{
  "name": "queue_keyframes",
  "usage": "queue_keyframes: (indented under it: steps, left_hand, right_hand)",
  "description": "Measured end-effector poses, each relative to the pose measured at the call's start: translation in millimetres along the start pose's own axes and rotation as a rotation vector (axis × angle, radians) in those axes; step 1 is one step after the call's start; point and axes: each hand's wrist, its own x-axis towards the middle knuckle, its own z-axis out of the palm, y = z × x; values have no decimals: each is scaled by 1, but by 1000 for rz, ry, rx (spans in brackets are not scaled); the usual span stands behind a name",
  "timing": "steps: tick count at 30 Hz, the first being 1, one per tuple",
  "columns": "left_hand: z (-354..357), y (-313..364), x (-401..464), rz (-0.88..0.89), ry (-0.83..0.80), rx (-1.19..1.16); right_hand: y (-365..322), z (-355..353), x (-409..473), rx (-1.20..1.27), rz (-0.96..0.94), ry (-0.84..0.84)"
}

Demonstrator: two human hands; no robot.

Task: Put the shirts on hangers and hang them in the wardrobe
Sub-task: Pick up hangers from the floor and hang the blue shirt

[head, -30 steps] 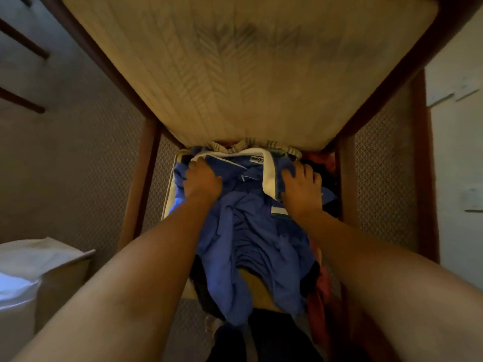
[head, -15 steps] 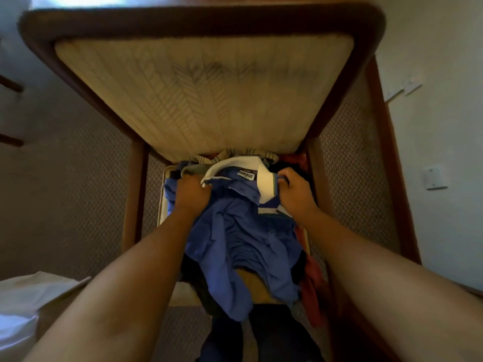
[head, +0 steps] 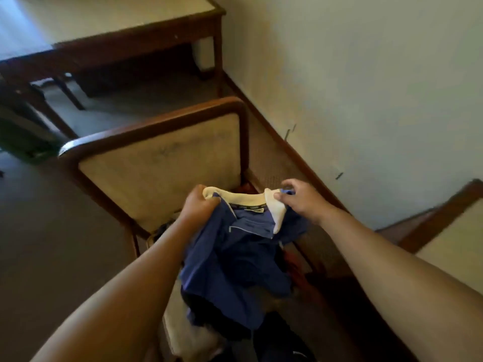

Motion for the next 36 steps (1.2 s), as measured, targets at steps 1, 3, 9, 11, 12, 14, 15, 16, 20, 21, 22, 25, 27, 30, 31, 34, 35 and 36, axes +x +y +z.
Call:
queue_keyframes:
  steps: [1, 3, 9, 11, 12, 14, 15, 16, 20, 21, 22, 25, 27, 30, 31, 34, 35, 36]
  left_hand:
    - [2, 15, -7, 27, -53, -36]
    - [9, 45, -21, 37, -197, -116]
    - [52, 128, -66, -33, -542, -188]
    - [80, 158, -84, 176, -652, -66]
    - [93, 173, -96, 274, -705, 8]
    - [123, 202, -122, 407, -803, 126]
    - [140, 214, -137, 442, -845, 173]
    - [156, 225, -152, 472, -871, 226]
    - [221, 264, -213, 504, -955, 331]
    - [235, 272, -228, 512, -984, 336]
    - [249, 279, -240, 517, -1011, 323]
    - [282, 301, -278, 461, -1111, 211]
    - [300, 316, -294, 340, -1222, 78]
    - [331, 331, -305, 317, -1358, 53]
    - [342, 334, -310, 367, -1368, 100]
    - [378, 339, -327, 629, -1230, 293]
    - [387, 339, -333, 747, -1164, 374]
    - [397, 338, -333, 868, -1088, 458]
  right_hand:
    - [3, -13, -18, -1, 11, 29]
    - [9, -39, -56, 14, 55, 75]
    - [45, -127, -182, 80, 183, 244]
    - [68, -156, -232, 121, 233, 351]
    - [79, -168, -257, 129, 260, 397]
    - [102, -190, -304, 110, 316, 482]
    - [111, -200, -327, 98, 340, 520]
    - [119, -208, -349, 87, 354, 561]
    - [153, -240, -421, 36, 374, 740]
    - [162, -247, -435, 34, 363, 777]
    - [170, -253, -449, 23, 355, 814]
    - [199, -271, -484, -12, 348, 904]
    - [221, -286, -506, -4, 350, 948]
    - [251, -312, -533, -2, 365, 974]
    - [259, -320, -540, -3, 370, 956]
    - [280, -336, -552, 26, 391, 863]
    - [288, -340, -554, 55, 404, 840]
    - [297, -342, -555, 91, 416, 824]
